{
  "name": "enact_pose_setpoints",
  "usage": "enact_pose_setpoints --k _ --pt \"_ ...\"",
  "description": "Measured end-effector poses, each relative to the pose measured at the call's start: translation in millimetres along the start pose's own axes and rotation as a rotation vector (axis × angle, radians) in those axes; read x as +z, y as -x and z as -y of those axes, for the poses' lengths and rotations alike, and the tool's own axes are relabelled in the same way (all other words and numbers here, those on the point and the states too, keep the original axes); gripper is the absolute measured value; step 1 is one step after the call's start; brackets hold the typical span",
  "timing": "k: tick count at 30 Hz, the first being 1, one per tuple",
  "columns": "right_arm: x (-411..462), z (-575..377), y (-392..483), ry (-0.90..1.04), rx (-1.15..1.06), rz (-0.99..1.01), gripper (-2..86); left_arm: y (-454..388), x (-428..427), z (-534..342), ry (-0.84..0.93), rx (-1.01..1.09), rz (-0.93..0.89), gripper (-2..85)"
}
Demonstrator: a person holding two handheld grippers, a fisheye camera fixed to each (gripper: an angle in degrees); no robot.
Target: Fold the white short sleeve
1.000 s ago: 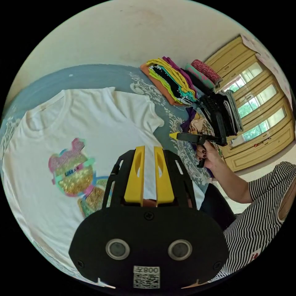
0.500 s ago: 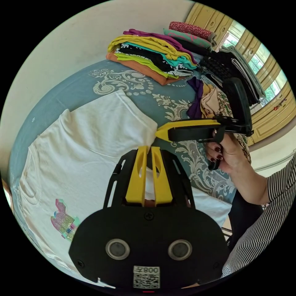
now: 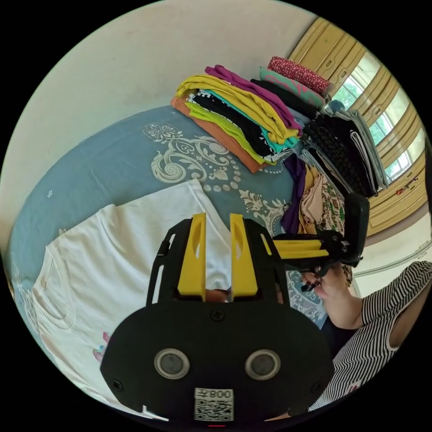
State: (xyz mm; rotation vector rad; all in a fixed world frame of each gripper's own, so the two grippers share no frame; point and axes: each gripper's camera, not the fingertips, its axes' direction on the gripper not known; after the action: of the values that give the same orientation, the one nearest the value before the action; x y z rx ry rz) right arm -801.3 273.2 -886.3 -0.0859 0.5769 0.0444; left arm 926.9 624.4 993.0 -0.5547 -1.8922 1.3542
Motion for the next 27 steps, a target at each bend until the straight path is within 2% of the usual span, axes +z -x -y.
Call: enact_pose_setpoints --k 4,10,15,27 --pt "32 11 5 0.108 -0.007 0.036 6.8 -3 8 43 0.053 0.015 0.07 9.8" --pt "46 26 11 0.118 -0.006 0.012 5.7 -5 26 90 0.182 0.041 0.229 9.5" --pt "55 37 12 0.122 0.009 0.03 3.8 0 12 99 0.163 0.048 0.292 3.4" --pt "53 62 33 0.032 -0.024 0.069 1.1 77 -56 80 -0.009 -0.091 0.095 1.0"
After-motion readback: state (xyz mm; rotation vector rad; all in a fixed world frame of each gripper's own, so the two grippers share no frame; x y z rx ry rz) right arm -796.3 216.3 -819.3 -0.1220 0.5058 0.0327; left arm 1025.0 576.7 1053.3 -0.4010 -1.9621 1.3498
